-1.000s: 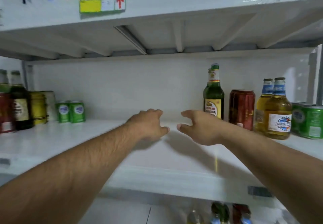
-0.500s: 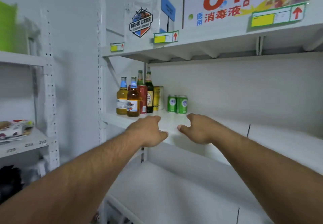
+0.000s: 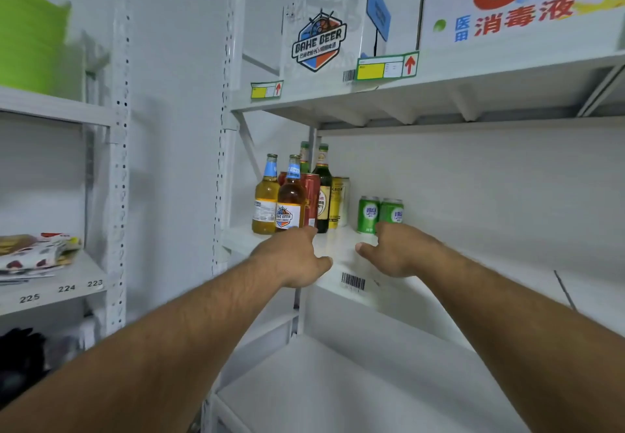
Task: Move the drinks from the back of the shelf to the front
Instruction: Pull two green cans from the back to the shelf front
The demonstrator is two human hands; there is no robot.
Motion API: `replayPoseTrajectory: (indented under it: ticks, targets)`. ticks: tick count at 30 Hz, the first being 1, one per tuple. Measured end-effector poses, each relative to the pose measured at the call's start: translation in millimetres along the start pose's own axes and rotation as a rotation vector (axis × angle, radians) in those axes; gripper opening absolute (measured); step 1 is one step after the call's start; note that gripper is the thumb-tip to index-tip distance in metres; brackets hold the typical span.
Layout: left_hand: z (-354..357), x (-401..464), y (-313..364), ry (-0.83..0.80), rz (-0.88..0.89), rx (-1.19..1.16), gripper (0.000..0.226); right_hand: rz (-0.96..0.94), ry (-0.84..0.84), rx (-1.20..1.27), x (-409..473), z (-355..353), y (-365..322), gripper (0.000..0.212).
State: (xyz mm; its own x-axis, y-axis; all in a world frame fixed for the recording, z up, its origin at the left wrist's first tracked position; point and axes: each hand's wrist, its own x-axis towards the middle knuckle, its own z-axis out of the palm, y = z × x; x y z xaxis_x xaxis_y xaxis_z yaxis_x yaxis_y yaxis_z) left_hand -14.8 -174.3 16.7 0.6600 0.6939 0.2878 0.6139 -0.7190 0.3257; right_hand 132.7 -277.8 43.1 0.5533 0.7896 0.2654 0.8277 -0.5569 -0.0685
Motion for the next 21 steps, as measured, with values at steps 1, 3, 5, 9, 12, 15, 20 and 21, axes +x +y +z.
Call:
replayPoseTrajectory:
  ticks: [1,3,5,9,12,15,20,21]
  targets:
    - [4,11,2,-0.006,0.010,0.011,0.077,0.002,0.007,-0.003,10,3,2,0.063]
    - [12,31,7,-0.018,0.035,0.035,0.078,0.006,0.009,-0.011,28,10,7,0.062]
    - [19,52,11,-0.028,0.059,0.057,0.078,0.011,0.002,-0.017,47,15,13,0.061]
    - [28,93,16,-0.028,0.099,0.045,0.078,0.013,0.017,-0.008,81,25,25,0.058]
    - [33,114,20,-0.040,0.120,0.025,0.077,0.045,0.009,-0.009,95,28,31,0.053]
    - [37,133,24,-0.040,0.145,-0.013,0.072,0.066,0.017,-0.029,106,32,37,0.048]
    - [39,162,24,-0.065,0.208,-0.054,0.066,0.117,0.031,-0.049,120,37,40,0.048]
    - [41,168,22,-0.068,0.222,-0.048,0.066,0.135,0.036,-0.052,123,38,39,0.050]
